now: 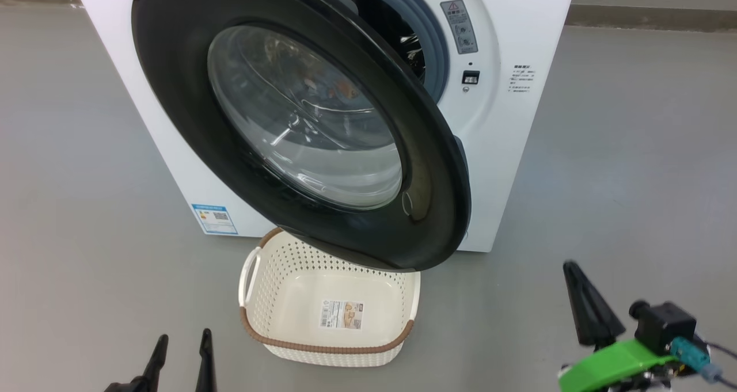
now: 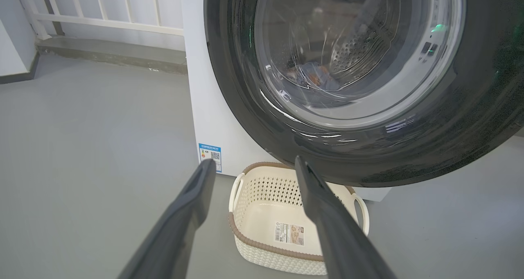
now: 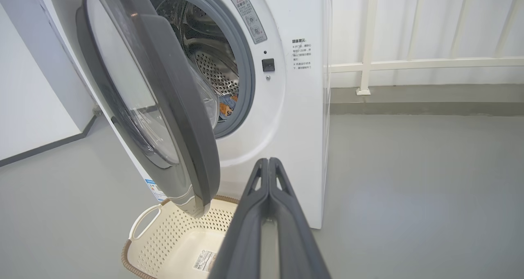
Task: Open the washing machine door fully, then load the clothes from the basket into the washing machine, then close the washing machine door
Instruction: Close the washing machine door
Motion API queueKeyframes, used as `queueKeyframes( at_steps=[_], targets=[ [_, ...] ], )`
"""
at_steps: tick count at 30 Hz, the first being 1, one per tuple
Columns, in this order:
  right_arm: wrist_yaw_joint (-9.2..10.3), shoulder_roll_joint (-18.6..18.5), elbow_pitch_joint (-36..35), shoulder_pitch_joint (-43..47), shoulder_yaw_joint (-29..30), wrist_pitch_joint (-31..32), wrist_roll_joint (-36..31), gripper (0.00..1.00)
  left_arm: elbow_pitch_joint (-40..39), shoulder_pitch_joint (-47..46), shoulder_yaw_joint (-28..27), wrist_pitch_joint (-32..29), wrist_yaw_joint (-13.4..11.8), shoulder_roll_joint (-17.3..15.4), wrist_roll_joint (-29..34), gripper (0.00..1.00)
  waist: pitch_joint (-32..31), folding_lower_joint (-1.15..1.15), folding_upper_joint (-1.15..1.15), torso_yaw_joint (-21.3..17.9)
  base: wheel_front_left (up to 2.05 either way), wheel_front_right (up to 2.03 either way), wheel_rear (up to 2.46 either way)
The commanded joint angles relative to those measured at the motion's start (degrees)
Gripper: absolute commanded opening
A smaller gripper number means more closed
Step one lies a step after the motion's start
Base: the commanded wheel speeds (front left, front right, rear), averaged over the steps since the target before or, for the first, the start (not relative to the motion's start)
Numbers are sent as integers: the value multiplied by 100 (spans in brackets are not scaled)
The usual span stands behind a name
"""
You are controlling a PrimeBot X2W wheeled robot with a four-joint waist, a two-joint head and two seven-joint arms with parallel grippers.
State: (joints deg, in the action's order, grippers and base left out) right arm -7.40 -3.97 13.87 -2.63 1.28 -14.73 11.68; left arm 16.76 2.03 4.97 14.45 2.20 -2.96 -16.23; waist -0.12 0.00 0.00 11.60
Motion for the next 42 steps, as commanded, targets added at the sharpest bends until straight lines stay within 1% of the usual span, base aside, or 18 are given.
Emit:
queueKeyframes(
  at_steps=[1,6,10,13,17,21,24,27,29,32,38,42],
  targets=[
    [-9,-44,-243,-329,-125,-27,106,0,-118,-128,-207,55,8,-18,24,100,16,0,0,14,0,0,0],
    [-9,-16,-783,-727,-242,-27,177,0,-123,-140,-223,55,28,-12,24,100,111,0,0,49,0,0,0],
    [-9,1,-1282,-1161,-487,-27,196,0,-138,-204,-214,55,43,-6,25,100,228,0,0,91,0,0,0],
    [-9,14,-1560,-1440,-810,-27,211,0,-111,-246,-206,55,52,-3,14,100,287,0,0,130,0,0,0],
    [-9,1,-1686,-1668,-1455,-27,182,0,-58,-293,-207,55,70,1,1,100,368,0,0,192,0,0,0],
    [-9,-61,-1483,-1725,-2002,-27,212,0,-29,-347,-222,55,86,3,-16,100,437,0,0,264,0,0,0],
    [-9,-126,-1170,-1729,-2251,-27,214,0,-23,-399,-233,55,104,5,-26,100,517,0,0,314,0,0,0],
    [-9,-146,-813,-1757,-2367,-27,229,0,-13,-463,-218,55,122,6,-24,100,621,0,0,369,0,0,0],
    [-9,-134,-479,-1839,-2395,-27,257,0,-1,-531,-160,55,149,7,-28,100,737,0,0,429,0,0,0],
    [-9,-120,-275,-1923,-2365,-27,262,0,-25,-598,-60,55,189,7,-33,100,866,0,0,523,0,0,0],
    [-9,-150,-181,-2032,-2211,-27,218,0,-30,-703,-37,55,217,7,-57,100,1104,0,0,676,0,0,0],
    [-9,-169,-207,-2116,-2024,-27,178,0,-35,-750,-100,55,216,8,-77,100,1249,0,0,694,0,0,0]
  ],
)
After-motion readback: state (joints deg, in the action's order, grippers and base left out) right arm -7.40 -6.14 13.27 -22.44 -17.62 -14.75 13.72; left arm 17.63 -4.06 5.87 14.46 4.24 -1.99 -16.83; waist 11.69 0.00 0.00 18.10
